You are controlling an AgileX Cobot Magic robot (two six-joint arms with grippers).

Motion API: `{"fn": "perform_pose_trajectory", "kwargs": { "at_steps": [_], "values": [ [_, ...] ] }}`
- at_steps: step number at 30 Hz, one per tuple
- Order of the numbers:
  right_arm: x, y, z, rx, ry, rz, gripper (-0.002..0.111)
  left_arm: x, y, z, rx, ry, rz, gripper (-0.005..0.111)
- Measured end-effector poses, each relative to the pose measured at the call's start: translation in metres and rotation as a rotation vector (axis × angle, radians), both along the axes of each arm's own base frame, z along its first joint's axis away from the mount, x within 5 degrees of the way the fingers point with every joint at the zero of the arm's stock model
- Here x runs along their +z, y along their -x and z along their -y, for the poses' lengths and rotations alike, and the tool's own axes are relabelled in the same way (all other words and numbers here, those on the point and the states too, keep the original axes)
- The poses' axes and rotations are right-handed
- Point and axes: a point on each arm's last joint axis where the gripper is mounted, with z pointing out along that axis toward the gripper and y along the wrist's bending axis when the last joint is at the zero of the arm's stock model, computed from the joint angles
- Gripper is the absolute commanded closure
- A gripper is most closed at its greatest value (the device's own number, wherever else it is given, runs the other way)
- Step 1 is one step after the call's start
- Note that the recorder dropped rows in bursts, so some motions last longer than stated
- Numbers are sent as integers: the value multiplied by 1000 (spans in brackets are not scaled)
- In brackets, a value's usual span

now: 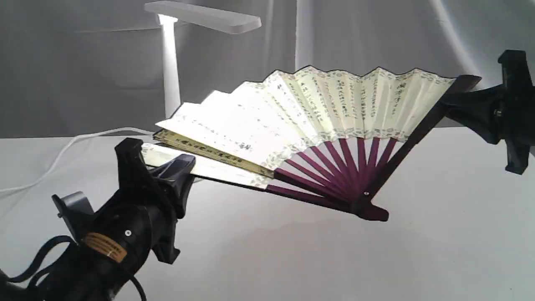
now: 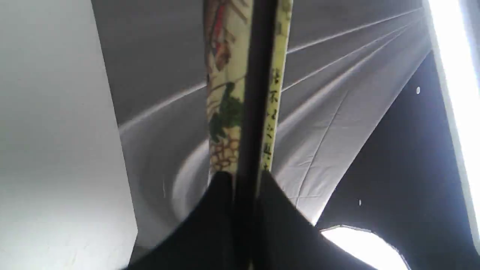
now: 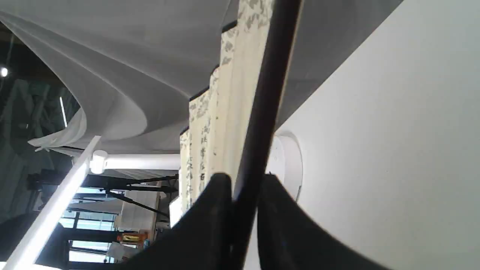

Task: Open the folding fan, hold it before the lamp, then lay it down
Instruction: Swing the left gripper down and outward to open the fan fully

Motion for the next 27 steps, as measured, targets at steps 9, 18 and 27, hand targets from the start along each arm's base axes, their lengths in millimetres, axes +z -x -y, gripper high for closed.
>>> {"fn": "perform_pose_trajectory", "kwargs": {
  "at_steps": [9, 18, 27],
  "values": [
    [1, 2, 8, -13, -16, 3, 108, -8, 37, 27, 169, 31, -94, 107],
    [-1, 1, 13, -40, 9, -14, 108, -10, 57, 41, 177, 39, -123, 107],
    [-3, 1, 15, -63, 20, -32, 108, -9, 75, 48, 209, 69, -161, 107]
  ]
}}
